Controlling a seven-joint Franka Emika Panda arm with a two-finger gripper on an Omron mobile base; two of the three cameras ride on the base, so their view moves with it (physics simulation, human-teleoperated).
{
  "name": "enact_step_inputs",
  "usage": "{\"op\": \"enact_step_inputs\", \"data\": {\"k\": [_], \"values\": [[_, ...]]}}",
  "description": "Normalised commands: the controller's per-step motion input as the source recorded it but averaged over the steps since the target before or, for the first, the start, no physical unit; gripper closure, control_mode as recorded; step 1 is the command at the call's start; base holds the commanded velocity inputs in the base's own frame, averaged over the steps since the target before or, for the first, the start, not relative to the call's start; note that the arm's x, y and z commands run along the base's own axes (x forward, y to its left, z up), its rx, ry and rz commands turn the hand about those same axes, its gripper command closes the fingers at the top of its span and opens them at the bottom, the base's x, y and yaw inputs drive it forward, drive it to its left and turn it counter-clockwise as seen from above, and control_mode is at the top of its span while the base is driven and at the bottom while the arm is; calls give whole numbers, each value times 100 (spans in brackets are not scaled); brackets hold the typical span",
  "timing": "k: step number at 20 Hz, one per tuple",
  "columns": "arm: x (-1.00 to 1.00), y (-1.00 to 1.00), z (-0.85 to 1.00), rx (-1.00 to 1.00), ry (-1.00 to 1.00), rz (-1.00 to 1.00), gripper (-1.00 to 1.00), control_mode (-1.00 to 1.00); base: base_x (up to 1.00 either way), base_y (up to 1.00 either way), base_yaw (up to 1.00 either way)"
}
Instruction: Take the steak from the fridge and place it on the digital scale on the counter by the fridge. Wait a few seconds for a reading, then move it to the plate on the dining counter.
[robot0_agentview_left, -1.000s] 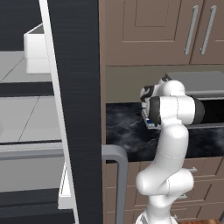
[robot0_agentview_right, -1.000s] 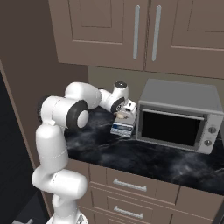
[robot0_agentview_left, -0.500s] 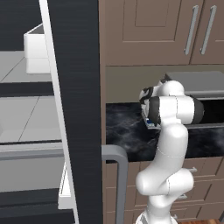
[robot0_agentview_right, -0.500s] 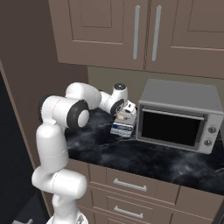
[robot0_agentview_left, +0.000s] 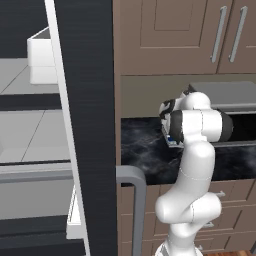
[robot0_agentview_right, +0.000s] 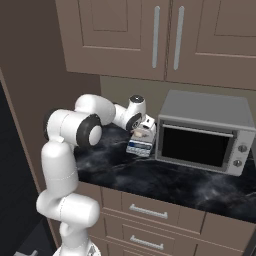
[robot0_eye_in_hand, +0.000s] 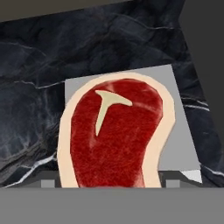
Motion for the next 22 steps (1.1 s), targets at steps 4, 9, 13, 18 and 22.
{"op": "enact_step_inputs", "data": {"k": [4,9,13,18,22], "values": [[-3,0,0,0,0,0,-100,-100,0,0,0],[-16,0,7,0,0,0,-100,-100,0,0,0],[-19,0,45,0,0,0,-100,-100,0,0,0],[-56,0,73,0,-5,0,-100,-100,0,0,0],[-77,0,71,0,-3,0,-100,-100,0,0,0]]}}
